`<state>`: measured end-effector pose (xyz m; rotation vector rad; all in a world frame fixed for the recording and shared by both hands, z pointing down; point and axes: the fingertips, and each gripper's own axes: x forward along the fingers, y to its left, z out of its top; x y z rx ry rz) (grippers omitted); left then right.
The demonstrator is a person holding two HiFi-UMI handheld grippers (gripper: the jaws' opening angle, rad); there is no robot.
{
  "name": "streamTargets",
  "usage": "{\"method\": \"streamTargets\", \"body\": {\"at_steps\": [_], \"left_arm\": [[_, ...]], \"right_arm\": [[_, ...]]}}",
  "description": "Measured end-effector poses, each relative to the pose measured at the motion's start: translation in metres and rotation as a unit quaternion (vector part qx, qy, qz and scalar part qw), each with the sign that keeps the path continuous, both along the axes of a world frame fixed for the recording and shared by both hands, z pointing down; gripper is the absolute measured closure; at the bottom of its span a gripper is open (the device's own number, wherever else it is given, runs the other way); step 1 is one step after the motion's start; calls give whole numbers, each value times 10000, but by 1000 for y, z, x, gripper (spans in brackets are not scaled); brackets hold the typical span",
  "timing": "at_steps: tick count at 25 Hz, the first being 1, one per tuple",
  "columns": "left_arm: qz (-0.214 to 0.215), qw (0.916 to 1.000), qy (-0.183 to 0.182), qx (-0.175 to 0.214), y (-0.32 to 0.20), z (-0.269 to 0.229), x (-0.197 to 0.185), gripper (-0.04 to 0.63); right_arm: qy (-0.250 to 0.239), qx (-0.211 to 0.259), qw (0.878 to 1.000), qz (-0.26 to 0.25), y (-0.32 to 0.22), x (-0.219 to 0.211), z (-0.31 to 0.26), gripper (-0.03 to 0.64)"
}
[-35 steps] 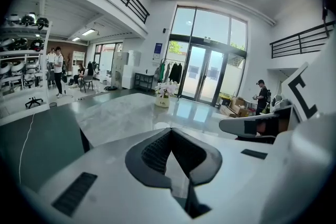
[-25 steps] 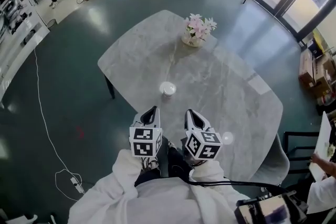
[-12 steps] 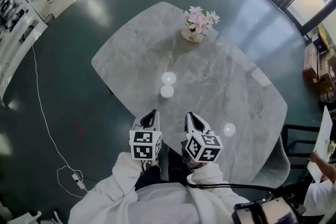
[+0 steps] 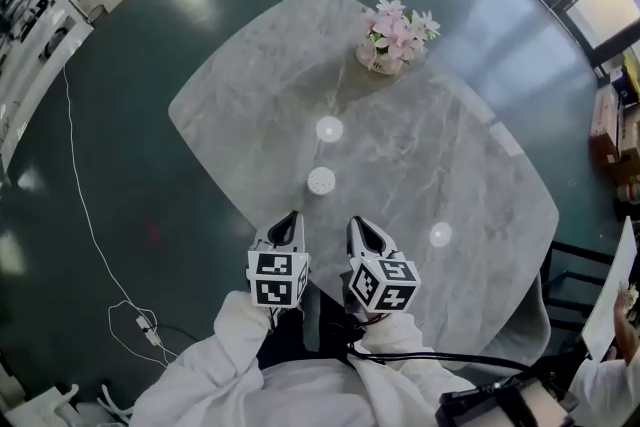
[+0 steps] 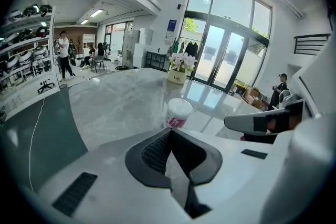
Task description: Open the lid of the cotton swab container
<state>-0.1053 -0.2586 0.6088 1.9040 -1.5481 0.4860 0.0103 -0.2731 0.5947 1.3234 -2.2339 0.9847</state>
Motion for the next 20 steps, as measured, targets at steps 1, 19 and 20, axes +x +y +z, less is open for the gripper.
{"method": "streamTargets", "body": {"at_steps": [1, 19, 20], "left_arm": [[-1, 10000, 0, -39, -1, 4, 0, 600], [-123, 9991, -1, -399, -11, 48, 1, 600], [-135, 9991, -1, -401, -11, 49, 1, 600]], "right_arm": [[4, -40, 10000, -39, -1, -2, 4, 557], [-99, -442, 9976, -519, -10, -18, 46, 557], [-140, -424, 9974, -571, -10, -20, 45, 557]]}}
